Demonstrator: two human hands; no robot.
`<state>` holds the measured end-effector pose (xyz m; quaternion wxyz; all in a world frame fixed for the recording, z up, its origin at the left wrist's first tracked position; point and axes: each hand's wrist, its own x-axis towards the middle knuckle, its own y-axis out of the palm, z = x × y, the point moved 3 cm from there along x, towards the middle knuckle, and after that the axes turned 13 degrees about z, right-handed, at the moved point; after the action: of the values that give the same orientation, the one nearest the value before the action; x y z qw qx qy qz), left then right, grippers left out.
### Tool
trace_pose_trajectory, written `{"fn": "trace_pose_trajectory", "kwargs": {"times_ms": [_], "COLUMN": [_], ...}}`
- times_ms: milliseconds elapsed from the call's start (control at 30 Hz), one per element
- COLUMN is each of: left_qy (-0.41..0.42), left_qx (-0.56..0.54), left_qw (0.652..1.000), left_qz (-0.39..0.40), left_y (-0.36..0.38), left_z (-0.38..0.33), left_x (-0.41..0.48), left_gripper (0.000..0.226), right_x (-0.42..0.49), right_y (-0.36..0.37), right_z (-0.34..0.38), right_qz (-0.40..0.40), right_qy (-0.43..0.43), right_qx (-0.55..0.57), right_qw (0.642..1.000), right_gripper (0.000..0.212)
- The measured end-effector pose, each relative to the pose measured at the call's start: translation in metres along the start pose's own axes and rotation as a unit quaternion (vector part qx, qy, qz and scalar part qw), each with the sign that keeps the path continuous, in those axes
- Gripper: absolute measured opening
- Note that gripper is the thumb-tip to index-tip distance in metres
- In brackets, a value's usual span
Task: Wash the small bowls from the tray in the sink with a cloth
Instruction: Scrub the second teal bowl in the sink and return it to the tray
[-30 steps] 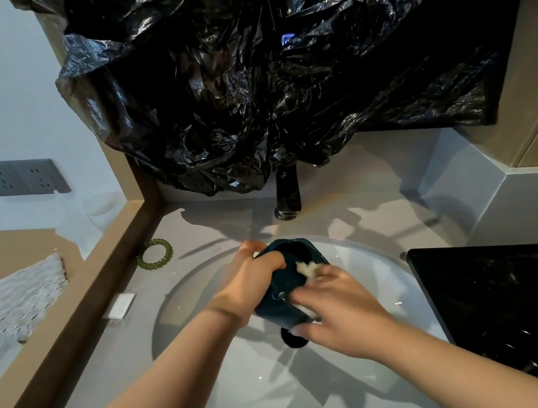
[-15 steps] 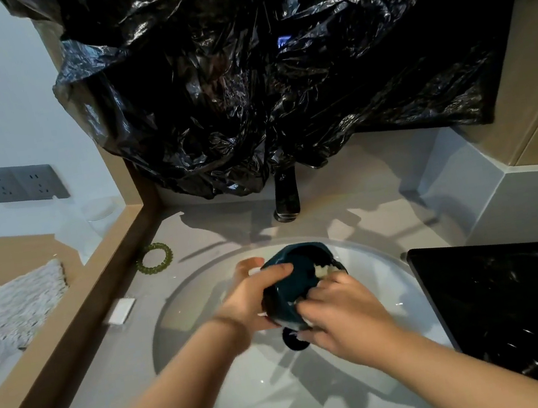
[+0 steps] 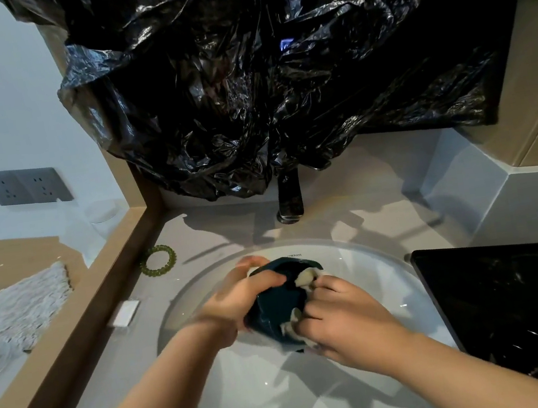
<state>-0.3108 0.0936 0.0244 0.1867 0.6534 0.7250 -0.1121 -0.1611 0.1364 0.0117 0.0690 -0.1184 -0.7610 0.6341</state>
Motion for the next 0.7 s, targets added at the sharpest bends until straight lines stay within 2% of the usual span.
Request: {"fn": "trace_pose_trajectory", "kwargs": {"times_ms": [100,167,200,233,300,367,400,467,567,633,700], "left_qy": [0.034,0.053,0.051,0.043,0.025,0.008,0.001,-0.005,0.045,0.068,0.083], "left_qx": [-0.165,-0.207,-0.194,-0.160,-0.084,-0.022,-0.020,-0.067,-0.117,-0.186,-0.237], "left_qw": [0.980,0.964,0.965,0.973,0.991,0.999,1.000,0.998,0.987,0.975,0.963], "left_qz": [-0.102,-0.160,-0.169,-0.162,-0.103,-0.030,-0.008,-0.013,-0.098,-0.100,-0.097], "left_y": [0.012,0.018,0.015,0.011,0.002,-0.003,-0.004,-0.002,0.002,0.016,0.032], "left_z": [0.018,0.025,0.026,0.024,0.015,0.009,0.009,0.010,0.017,0.027,0.033], "left_x": [0.005,0.008,0.011,0.011,0.009,0.008,0.008,0.011,0.012,0.008,0.003], "left_gripper": [0.020,0.015,0.016,0.019,0.041,0.060,0.066,0.069,0.048,0.030,0.024], "right_x": [0.011,0.017,0.017,0.016,0.013,0.008,0.005,0.002,0.006,0.011,0.017], "right_y": [-0.008,-0.010,-0.007,-0.004,0.001,0.005,0.005,0.005,-0.002,-0.003,-0.003], "right_z": [0.012,0.026,0.031,0.033,0.030,0.020,0.014,0.007,0.013,0.021,0.027], "right_qz": [-0.031,-0.063,-0.071,-0.077,-0.052,-0.027,-0.019,-0.020,-0.020,-0.051,-0.061], "right_qy": [0.061,0.110,0.124,0.119,0.056,-0.003,-0.012,-0.014,0.047,0.100,0.169], "right_qx": [0.072,0.126,0.163,0.190,0.202,0.097,0.054,0.041,0.072,0.124,0.193], "right_qw": [0.995,0.984,0.976,0.971,0.976,0.995,0.998,0.999,0.996,0.986,0.964], "right_gripper": [0.028,0.031,0.032,0.031,0.029,0.036,0.035,0.030,0.028,0.025,0.024]}}
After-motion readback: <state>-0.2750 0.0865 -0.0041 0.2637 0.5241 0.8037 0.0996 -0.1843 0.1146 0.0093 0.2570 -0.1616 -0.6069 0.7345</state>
